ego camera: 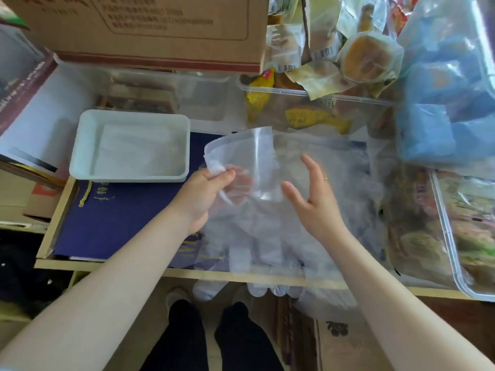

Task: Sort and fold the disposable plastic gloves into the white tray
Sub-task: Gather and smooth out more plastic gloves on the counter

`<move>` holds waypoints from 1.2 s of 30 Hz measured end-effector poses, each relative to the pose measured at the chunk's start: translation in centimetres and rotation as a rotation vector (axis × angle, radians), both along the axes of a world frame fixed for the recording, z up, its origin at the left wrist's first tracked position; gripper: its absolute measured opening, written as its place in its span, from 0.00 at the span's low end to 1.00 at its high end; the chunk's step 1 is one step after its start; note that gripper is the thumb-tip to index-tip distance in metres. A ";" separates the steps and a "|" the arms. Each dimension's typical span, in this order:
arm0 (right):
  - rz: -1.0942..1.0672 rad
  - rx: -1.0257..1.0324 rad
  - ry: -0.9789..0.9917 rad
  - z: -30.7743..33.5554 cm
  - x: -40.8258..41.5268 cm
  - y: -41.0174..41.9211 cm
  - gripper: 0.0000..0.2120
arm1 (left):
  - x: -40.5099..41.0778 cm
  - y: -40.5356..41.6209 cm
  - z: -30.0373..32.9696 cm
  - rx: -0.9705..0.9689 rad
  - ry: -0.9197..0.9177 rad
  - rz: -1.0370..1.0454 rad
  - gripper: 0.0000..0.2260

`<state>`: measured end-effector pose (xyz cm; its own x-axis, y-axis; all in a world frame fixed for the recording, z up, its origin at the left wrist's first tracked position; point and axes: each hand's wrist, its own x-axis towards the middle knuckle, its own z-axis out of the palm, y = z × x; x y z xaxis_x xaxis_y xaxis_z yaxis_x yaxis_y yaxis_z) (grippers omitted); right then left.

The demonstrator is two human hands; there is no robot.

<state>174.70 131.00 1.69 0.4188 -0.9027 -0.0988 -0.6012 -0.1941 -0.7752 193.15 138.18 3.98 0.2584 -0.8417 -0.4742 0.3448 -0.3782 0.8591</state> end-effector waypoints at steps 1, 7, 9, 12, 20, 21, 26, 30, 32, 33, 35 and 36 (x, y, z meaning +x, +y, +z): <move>0.013 0.068 -0.029 0.6 0.5 -0.8 0.31 | 0.2 0.2 0.4 0.002 0.038 -0.018 0.11; 0.119 0.571 -0.327 2.4 4.7 -3.2 0.05 | 2.2 1.9 1.4 0.005 0.099 0.001 0.12; 0.127 0.638 -0.367 2.5 5.8 -3.3 0.05 | 3.1 2.7 1.4 0.012 0.100 0.050 0.13; 0.106 0.636 -0.406 2.7 7.5 -3.6 0.09 | 4.2 4.5 1.4 0.032 0.094 0.047 0.12; 0.171 0.464 -0.338 2.8 12.1 -3.7 0.10 | 6.6 9.8 1.4 0.096 -0.238 -0.087 0.04; 0.191 0.458 -0.329 2.9 12.8 -3.3 0.11 | 7.2 10.5 1.2 0.097 -0.225 -0.138 0.04; 0.414 0.460 -0.202 3.3 16.9 -0.5 0.09 | 11.4 14.4 -0.4 -0.001 0.037 -0.286 0.36; 0.585 0.392 0.025 3.0 19.3 1.5 0.09 | 15.1 16.1 -0.8 -0.118 0.274 0.140 0.41; 0.663 0.360 0.114 3.0 20.7 2.6 0.07 | 16.6 16.8 -0.3 -0.008 0.172 0.118 0.43; 0.696 0.365 0.137 3.0 21.4 3.2 0.07 | 17.0 17.0 -0.1 0.065 0.066 0.051 0.43; 0.747 0.404 0.199 2.8 22.8 4.0 0.09 | 17.4 17.0 0.1 0.171 -0.135 -0.096 0.37; 0.780 0.430 0.236 2.8 23.5 4.5 0.11 | 17.4 16.7 0.1 0.201 -0.193 -0.115 0.30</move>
